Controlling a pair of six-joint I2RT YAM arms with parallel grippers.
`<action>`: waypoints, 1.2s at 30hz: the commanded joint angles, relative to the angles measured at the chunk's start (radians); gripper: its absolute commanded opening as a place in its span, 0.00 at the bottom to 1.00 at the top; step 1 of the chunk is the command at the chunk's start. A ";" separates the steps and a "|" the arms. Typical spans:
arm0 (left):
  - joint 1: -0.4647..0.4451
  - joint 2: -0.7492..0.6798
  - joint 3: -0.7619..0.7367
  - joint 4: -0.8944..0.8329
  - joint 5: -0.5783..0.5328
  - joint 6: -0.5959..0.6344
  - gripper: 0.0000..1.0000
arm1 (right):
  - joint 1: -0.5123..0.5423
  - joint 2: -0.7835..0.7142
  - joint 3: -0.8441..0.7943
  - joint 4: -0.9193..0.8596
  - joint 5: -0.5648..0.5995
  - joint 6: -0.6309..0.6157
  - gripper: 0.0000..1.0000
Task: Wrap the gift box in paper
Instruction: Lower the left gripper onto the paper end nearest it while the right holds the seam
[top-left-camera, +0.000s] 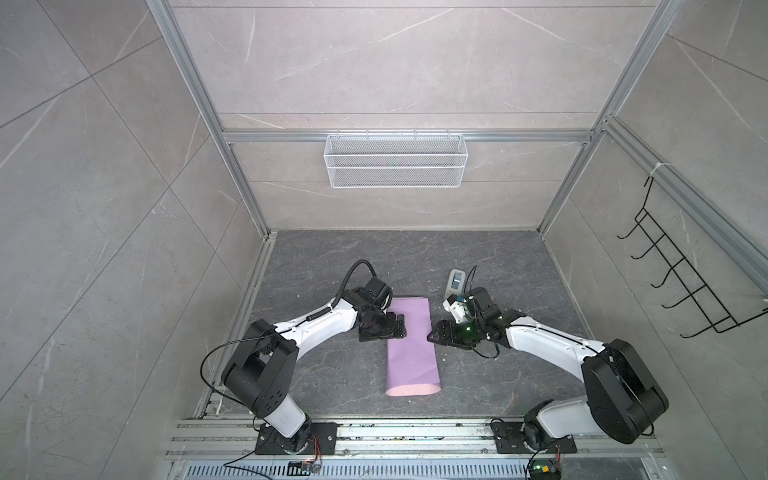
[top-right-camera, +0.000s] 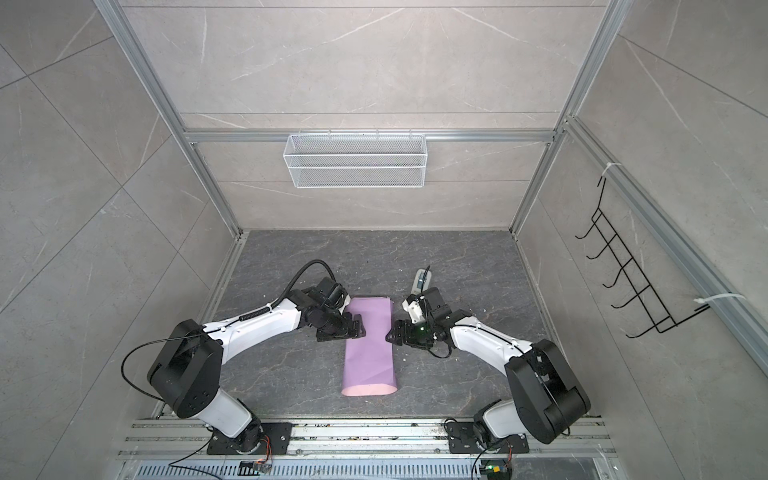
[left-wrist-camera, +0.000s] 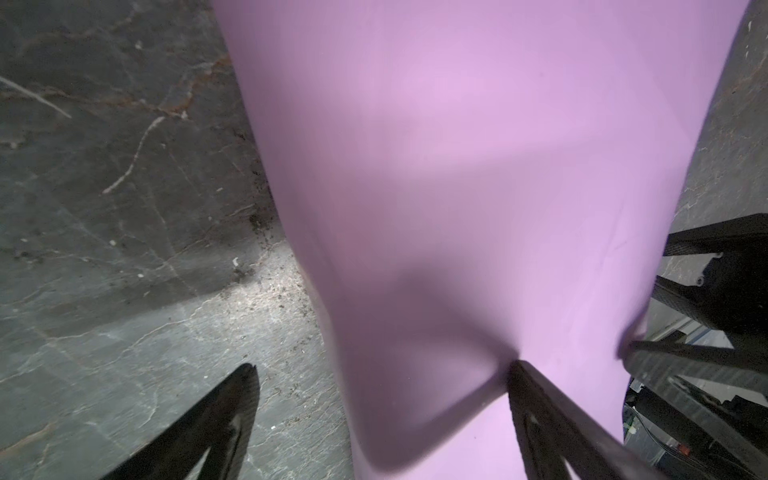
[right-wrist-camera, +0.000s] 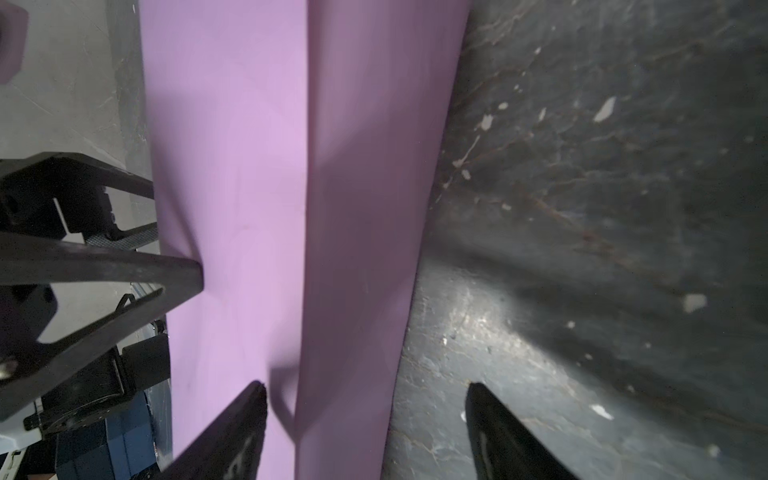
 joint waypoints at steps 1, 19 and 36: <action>-0.002 0.016 -0.029 0.001 -0.042 -0.008 0.94 | -0.008 0.023 0.059 -0.048 0.032 -0.020 0.78; -0.003 0.023 -0.045 0.022 -0.036 -0.030 0.94 | -0.006 0.141 0.127 -0.034 0.018 -0.038 0.77; -0.003 0.028 -0.037 0.018 -0.036 -0.026 0.94 | 0.040 0.164 0.155 -0.083 0.016 -0.072 0.82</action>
